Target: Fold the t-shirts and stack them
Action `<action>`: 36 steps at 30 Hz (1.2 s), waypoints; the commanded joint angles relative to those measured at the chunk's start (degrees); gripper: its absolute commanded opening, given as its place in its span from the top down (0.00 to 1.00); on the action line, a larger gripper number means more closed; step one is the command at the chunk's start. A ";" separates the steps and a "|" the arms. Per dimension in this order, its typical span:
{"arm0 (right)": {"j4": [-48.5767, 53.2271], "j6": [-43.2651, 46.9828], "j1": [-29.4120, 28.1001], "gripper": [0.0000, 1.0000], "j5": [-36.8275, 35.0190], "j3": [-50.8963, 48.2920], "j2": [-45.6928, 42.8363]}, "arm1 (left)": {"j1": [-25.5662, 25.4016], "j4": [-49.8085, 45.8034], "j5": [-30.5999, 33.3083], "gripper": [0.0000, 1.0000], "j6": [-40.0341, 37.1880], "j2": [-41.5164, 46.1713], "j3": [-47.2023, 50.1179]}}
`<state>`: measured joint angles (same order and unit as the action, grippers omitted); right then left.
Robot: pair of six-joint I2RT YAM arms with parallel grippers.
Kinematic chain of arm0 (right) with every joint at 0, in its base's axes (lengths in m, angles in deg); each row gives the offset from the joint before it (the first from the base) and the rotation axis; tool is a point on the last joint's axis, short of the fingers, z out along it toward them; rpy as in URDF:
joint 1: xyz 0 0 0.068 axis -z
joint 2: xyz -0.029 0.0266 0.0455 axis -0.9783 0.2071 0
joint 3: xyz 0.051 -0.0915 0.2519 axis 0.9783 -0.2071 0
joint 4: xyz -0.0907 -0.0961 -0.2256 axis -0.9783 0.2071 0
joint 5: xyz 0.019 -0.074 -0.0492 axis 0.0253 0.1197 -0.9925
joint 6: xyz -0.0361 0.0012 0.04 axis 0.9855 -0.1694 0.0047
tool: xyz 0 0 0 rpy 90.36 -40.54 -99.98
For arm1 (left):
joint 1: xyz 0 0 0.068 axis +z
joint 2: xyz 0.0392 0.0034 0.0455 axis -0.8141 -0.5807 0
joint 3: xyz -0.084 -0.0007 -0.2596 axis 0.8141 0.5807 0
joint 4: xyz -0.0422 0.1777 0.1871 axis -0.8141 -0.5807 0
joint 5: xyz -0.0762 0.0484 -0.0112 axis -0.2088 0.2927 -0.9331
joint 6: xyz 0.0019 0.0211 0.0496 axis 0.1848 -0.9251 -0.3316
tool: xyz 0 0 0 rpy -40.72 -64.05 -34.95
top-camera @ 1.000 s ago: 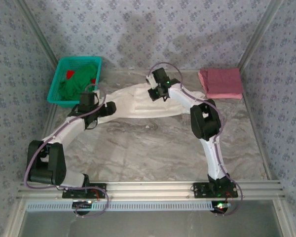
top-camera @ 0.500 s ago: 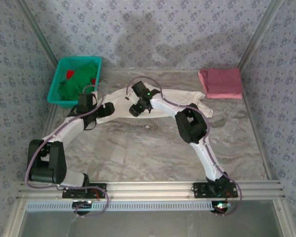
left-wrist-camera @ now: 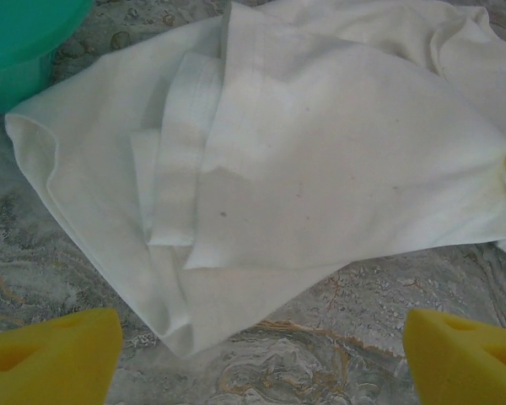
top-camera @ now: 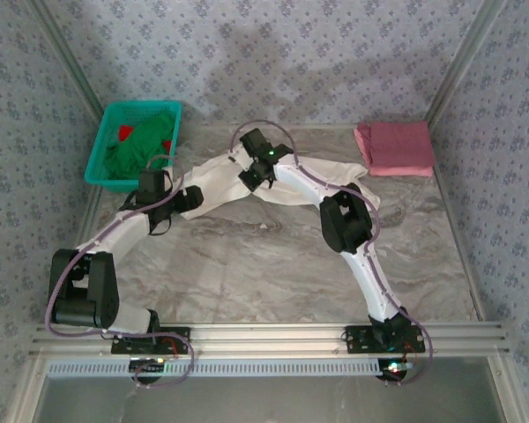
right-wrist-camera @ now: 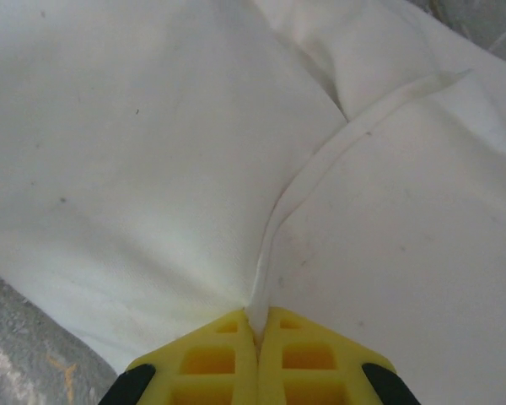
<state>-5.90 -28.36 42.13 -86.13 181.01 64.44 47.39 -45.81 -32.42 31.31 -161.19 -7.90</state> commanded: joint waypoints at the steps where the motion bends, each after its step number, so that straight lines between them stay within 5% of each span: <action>1: 3.38 -2.54 2.06 1.00 2.10 2.71 -5.68 | 0.34 0.56 -1.88 0.13 -0.03 -2.59 -3.18; 11: 0.86 -12.03 6.26 1.00 10.48 -7.32 -13.42 | -4.06 0.33 -2.77 0.09 -3.02 -14.78 -12.39; 17: -6.65 -21.82 6.57 0.81 11.97 -18.91 -16.97 | -8.76 2.38 -4.58 0.12 -2.22 -19.58 -13.83; 25: -7.11 -24.01 8.87 0.83 11.36 -20.36 -17.18 | -12.22 2.56 -5.65 0.22 -2.79 -27.13 -18.95; 28: -6.87 -24.18 9.25 0.93 11.01 -20.33 -18.06 | -12.22 0.61 -5.40 0.53 -3.96 -28.88 -21.46; 32: -5.88 -24.36 10.49 0.91 10.35 -20.33 -19.43 | -12.14 -1.13 -2.23 0.84 -5.18 -26.91 -21.32; 33: -5.97 -24.51 10.91 0.98 10.29 -20.87 -19.96 | -11.97 -1.52 -1.11 0.89 -5.40 -25.61 -20.71; 36: -6.86 -24.96 12.21 1.00 10.35 -22.70 -22.48 | -11.14 -2.46 2.52 1.00 -5.47 -20.25 -17.88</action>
<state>-12.68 -52.44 53.12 -75.53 159.44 46.85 35.23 -46.12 -33.87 26.78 -187.97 -27.39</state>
